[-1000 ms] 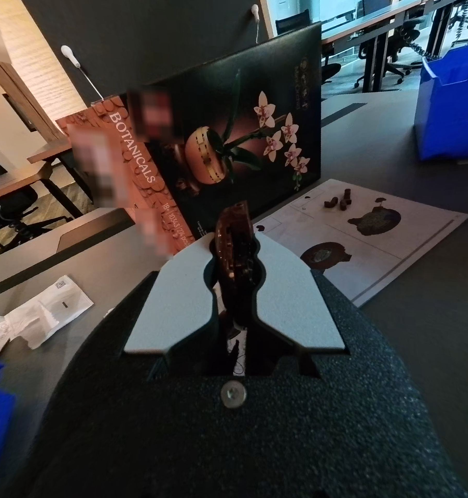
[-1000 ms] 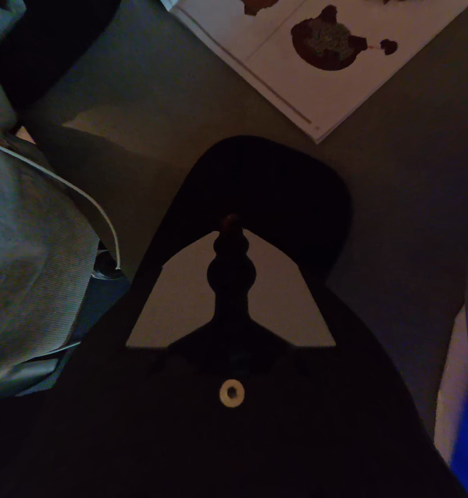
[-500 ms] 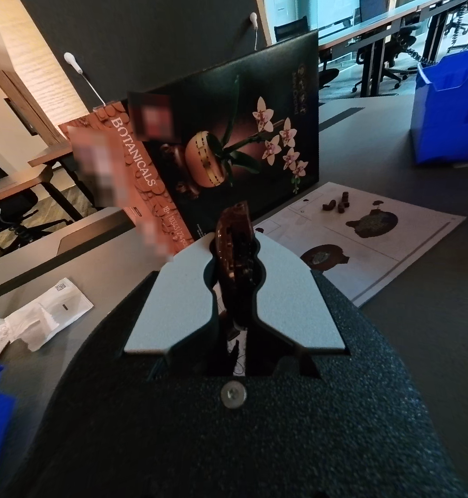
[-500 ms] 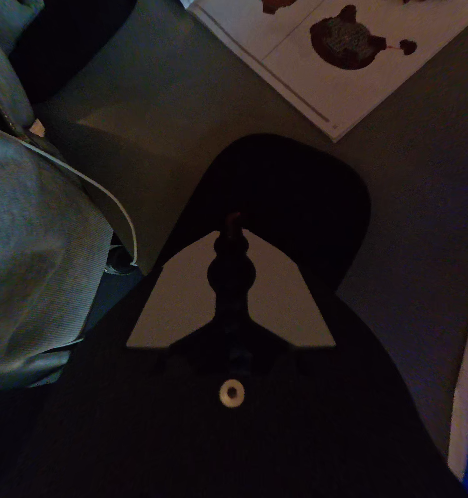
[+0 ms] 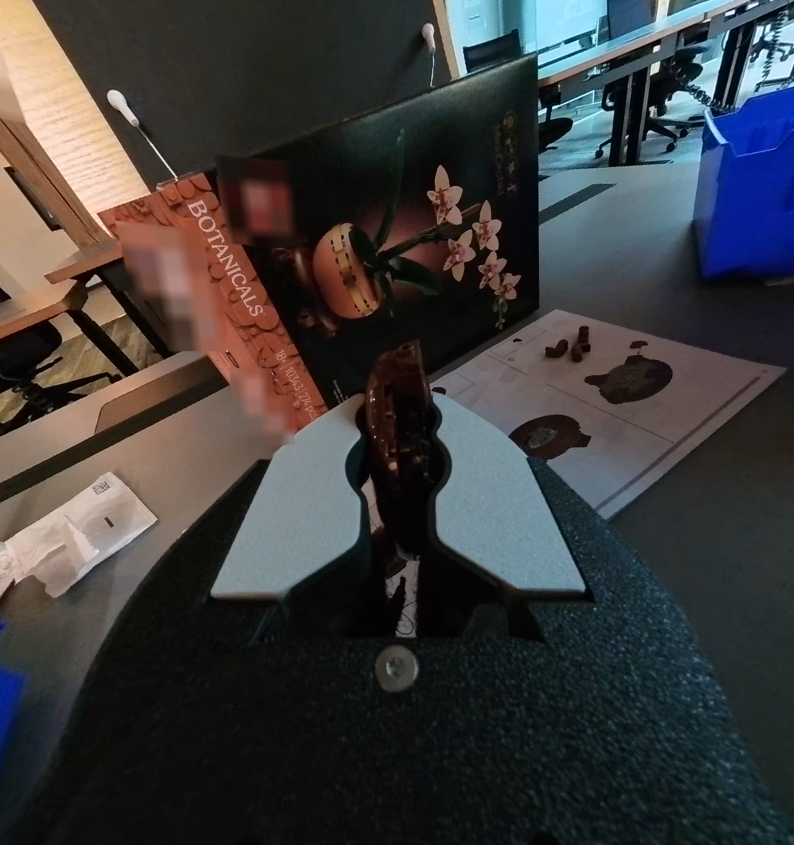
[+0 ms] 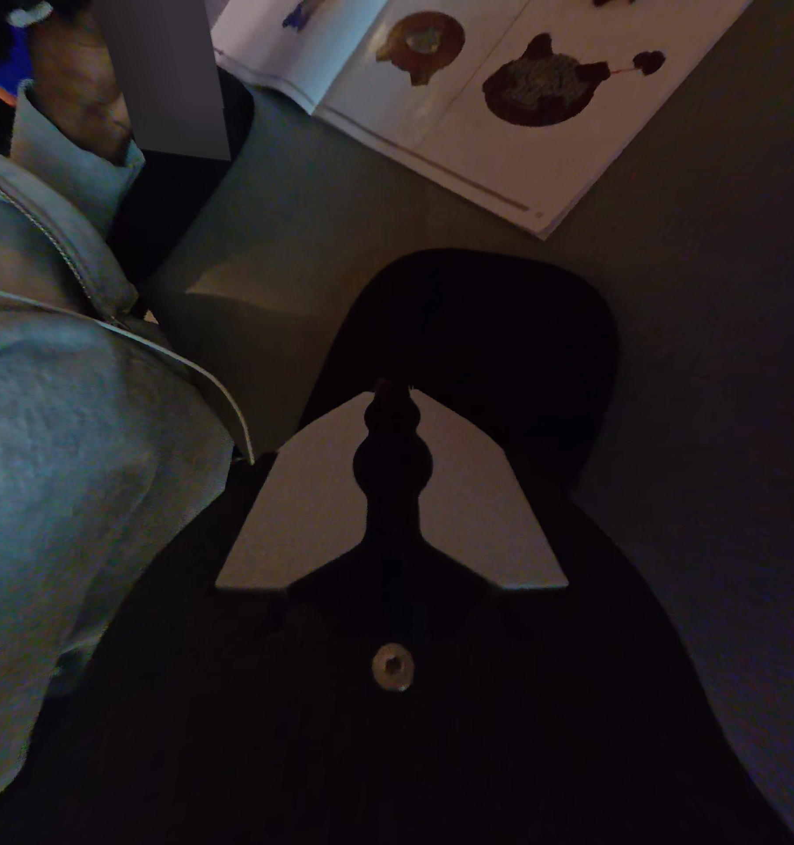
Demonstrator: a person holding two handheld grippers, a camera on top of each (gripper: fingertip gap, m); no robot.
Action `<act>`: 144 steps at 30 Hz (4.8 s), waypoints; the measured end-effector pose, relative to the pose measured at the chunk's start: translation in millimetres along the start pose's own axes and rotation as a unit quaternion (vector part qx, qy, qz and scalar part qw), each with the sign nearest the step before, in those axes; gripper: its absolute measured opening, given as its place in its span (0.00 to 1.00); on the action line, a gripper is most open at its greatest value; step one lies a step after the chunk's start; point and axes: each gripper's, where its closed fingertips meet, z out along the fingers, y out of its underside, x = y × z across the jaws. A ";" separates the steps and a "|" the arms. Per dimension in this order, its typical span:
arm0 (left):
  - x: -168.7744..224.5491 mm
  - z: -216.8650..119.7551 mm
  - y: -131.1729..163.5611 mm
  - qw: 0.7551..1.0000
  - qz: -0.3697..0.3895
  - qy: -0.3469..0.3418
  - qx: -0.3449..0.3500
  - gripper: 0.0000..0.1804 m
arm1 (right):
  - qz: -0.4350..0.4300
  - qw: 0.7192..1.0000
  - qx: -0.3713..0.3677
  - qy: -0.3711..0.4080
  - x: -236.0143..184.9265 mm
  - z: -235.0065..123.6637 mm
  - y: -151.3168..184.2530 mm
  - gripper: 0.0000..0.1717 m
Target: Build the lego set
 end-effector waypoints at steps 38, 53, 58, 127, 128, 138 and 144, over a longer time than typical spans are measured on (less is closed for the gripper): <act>3.8 -2.5 -6.6 1.000 0.000 0.008 0.015 0.12 | -0.102 0.983 -0.033 0.149 10.2 -12.7 -0.2 0.15; 4.5 -2.1 -6.2 1.000 0.000 0.009 0.015 0.12 | -0.285 0.943 -0.007 0.172 -10.6 -22.0 3.5 0.05; 2.6 -2.3 -5.9 1.000 0.002 0.003 0.015 0.12 | -0.340 0.920 -0.044 0.187 -4.5 -13.1 13.2 0.05; 2.9 0.1 -3.4 0.999 -0.042 0.025 0.020 0.12 | 0.363 0.914 0.143 0.110 15.1 -4.7 -3.1 0.05; 2.0 -0.3 -3.7 0.998 -0.047 0.025 0.021 0.12 | 0.335 0.926 0.124 0.121 15.4 -0.9 -4.1 0.03; -1.1 -1.4 -3.6 0.997 -0.070 0.027 0.025 0.12 | -0.160 0.949 -0.074 0.261 9.5 21.6 -25.4 0.03; -1.5 -2.2 -4.4 0.997 -0.068 0.024 0.027 0.12 | -0.133 0.945 -0.002 0.299 12.1 0.2 -33.9 0.12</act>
